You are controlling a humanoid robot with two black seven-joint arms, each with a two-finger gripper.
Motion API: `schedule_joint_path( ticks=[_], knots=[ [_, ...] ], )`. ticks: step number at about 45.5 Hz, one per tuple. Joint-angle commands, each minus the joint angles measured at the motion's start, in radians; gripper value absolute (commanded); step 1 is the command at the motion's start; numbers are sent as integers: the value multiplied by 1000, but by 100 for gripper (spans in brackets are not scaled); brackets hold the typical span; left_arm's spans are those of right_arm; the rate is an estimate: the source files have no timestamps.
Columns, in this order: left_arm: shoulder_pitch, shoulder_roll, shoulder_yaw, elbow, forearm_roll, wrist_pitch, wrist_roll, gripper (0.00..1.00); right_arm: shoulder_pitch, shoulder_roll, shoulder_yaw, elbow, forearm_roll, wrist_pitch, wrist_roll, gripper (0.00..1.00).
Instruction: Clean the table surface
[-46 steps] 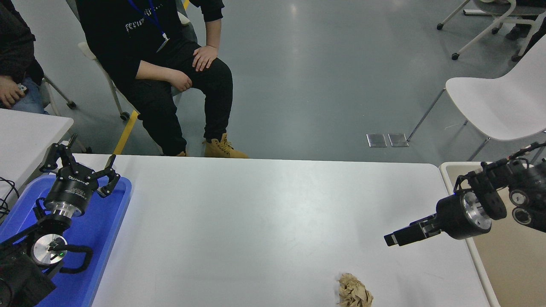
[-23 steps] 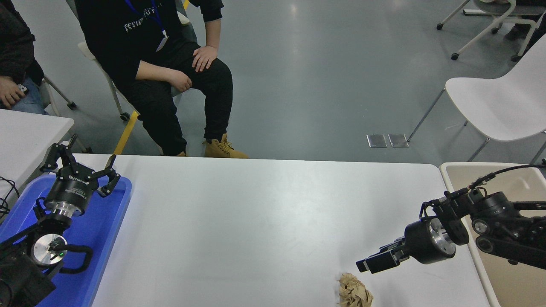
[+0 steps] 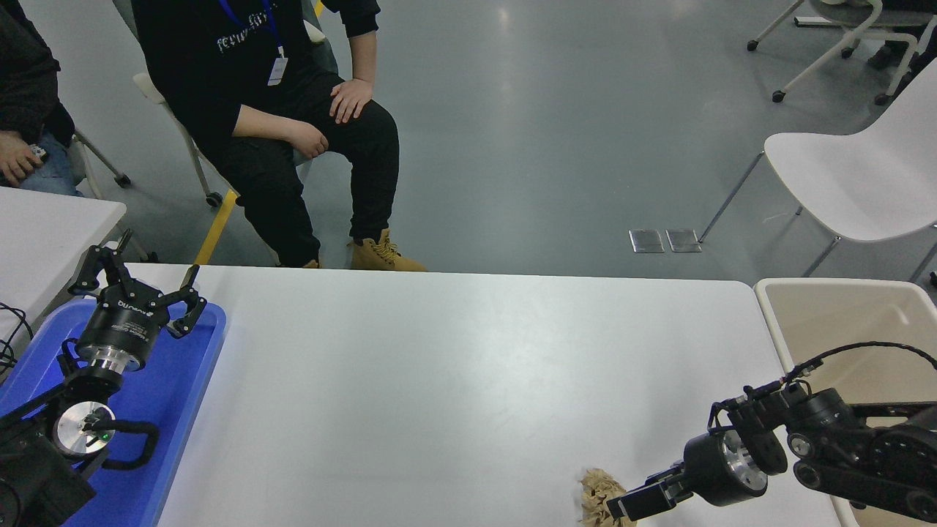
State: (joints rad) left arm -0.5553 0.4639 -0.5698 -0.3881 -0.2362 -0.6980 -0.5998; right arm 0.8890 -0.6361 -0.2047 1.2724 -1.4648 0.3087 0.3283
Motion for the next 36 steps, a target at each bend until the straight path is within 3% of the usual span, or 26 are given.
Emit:
schedule_joint_path(
  ticks=[1, 29, 34, 36],
  knots=[
    [0, -1, -1, 0, 0, 0, 0, 100, -31, 35, 24, -25, -3, -8, 0, 98],
    [0, -1, 1, 0, 0, 0, 0, 100, -79, 104, 30, -122, -5, -28, 5, 97],
    [0, -1, -1, 0, 0, 0, 0, 100, -81, 104, 28, -127, -17, -30, 9, 92],
    [0, -1, 1, 0, 0, 0, 0, 100, -79, 105, 28, -127, -32, -28, 12, 83]
  ],
)
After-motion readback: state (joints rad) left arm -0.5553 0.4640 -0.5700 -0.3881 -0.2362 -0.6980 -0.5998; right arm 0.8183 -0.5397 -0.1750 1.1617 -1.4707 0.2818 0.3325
